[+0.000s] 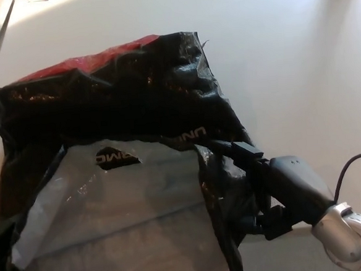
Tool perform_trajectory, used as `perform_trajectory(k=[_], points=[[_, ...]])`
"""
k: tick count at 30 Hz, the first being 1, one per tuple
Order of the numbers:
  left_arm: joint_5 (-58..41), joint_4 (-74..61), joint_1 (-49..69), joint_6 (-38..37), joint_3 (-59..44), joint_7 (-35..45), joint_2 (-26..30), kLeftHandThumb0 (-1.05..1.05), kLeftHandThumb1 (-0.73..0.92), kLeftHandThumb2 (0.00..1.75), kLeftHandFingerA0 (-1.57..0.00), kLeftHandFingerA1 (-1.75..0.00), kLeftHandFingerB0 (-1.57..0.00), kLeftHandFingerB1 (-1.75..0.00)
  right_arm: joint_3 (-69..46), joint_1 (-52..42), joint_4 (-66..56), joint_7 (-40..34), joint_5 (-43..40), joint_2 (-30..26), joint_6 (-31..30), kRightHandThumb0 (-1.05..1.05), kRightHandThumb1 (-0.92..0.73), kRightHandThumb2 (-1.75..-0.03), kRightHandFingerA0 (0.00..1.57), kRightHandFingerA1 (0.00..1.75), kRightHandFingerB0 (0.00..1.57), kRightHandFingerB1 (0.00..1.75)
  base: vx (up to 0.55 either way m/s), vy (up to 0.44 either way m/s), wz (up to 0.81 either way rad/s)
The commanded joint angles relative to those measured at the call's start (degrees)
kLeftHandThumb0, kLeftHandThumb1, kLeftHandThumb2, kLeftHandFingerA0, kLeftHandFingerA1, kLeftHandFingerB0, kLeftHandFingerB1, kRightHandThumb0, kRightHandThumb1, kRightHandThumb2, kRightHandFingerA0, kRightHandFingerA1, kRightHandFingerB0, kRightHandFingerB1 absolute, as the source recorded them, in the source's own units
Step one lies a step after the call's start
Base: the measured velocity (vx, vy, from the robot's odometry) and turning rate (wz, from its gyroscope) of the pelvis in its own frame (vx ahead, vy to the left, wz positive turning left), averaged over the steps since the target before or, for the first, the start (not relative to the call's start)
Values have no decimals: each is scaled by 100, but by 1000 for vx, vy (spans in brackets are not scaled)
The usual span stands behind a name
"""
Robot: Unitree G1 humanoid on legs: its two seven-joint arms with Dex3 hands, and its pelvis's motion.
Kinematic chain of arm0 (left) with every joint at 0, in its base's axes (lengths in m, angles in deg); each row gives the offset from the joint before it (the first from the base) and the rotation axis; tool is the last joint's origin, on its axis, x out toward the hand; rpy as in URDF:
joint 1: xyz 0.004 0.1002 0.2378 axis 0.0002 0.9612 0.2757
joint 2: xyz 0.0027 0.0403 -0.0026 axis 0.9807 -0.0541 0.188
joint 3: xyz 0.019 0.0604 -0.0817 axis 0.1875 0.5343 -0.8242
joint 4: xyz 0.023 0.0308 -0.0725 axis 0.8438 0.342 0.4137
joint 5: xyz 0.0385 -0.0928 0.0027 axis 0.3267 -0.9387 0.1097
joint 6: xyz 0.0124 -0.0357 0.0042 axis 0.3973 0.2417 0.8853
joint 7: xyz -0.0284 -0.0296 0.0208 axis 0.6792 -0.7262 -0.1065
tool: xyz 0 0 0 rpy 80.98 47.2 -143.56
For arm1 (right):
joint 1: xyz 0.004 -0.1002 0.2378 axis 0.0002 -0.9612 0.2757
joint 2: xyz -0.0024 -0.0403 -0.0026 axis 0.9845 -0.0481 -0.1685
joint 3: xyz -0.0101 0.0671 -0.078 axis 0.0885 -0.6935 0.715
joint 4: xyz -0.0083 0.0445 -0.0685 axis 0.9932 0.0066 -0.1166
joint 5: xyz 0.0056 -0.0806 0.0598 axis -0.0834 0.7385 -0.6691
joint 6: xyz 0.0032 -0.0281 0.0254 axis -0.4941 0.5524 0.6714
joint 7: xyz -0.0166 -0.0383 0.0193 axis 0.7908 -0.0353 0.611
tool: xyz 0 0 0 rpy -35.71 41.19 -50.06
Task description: A plastic bag is kept infront of the robot in the middle of the desk and the robot uses both its hands to grab it from the top and lifts it up and then releases it.
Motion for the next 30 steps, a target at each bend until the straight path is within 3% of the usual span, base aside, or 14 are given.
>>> perform_trajectory(k=[1, 2, 4, 6, 14, 15, 17, 19, 20, 23, 24, 25, 27, 30], points=[[41, -180, -332, -468, 34, 306, 128, -21, 51, 57, -98, -166, -72, -54, -73, 125, 104, -6, -138, -21, -2, -48, -60, -59, 78, 172, 62, 125, 0, 0, 0], [-17, -187, -357, -523, 8, 411, 121, -21, 51, 57, -98, -166, -72, -54, -79, 130, 109, 24, -167, -20, -1, -48, -60, -59, 78, 172, 62, 125, 0, 0, 0], [-264, -206, -454, -712, -119, 722, 84, -17, 57, 57, -92, -175, -75, -58, -103, 186, 107, 229, -351, 51, -106, -51, -76, -60, 68, 175, 50, 165, 0, 0, 0], [-417, -329, -571, -770, -227, 991, 15, -15, 57, 57, -93, -175, -74, -60, -163, 198, 58, 407, -534, 77, -180, -48, -75, -60, 73, 175, 48, 172, 0, 0, 0], [-502, -979, -610, -759, -496, 1519, 53, -16, 61, 58, -94, -175, -74, -66, -377, 186, 18, 600, -839, 87, -265, -51, -77, -63, 67, 172, 51, 154, 0, 0, 0], [-526, -1145, -607, -766, -548, 1623, 102, -22, 47, 86, -128, -140, -72, -78, -465, 217, 69, 695, -1028, 94, -226, -50, -78, -64, 67, 167, 54, 149, 0, 0, 0], [-648, -1344, -561, -780, -661, 1874, 172, -23, 49, 87, -129, -141, -72, -78, -559, 266, 98, 779, -1160, 100, -191, -52, -77, -67, 70, 163, 58, 154, 0, 0, 0], [-814, -1568, -538, -879, -799, 2097, 278, -27, 54, 91, -128, -140, -71, -79, -691, 279, -212, 1040, -1400, 94, -493, -51, -84, -66, 75, 175, 57, 153, 0, 0, 0], [-932, -1703, -534, -944, -882, 2228, 330, -31, 58, 95, -128, -140, -71, -81, -748, 311, -332, 1096, -1462, 84, -552, -51, -87, -67, 77, 175, 65, 139, 0, 0, 0], [-1333, -2248, -599, -1039, -1190, 2642, 586, -33, 63, 101, -123, -135, -67, -82, -995, 566, -709, 1241, -1759, 15, -552, -47, -87, -67, 76, 175, 61, 144, 0, 0, 0], [-1585, -2484, -629, -1050, -1312, 2879, 705, -32, 77, 69, -99, -175, -61, -83, -1098, 662, -953, 1333, -1860, -18, -697, -46, -86, -66, 71, 175, 57, 146, 0, 0, 0], [-1742, -2632, -640, -1021, -1380, 3022, 774, -36, 82, 64, -94, -175, -58, -83, -1167, 726, -1099, 1361, -1903, -35, -780, -44, -84, -67, 73, 169, 65, 127, 0, 0, 0], [-2226, -3048, -834, -905, -1568, 3428, 1056, -36, 85, 65, -92, -175, -56, -92, -1426, 1097, -1465, 1364, -2054, -128, -911, -41, -82, -68, 74, 165, 66, 120, 0, 0, 0], [-2728, -3385, -1096, -755, -1764, 3846, 1361, -36, 84, 69, -91, -175, -56, -98, -1690, 1568, -1791, 1542, -2509, -168, -1041, -37, -82, -65, 77, 168, 59, 139, 0, 0, 0]])
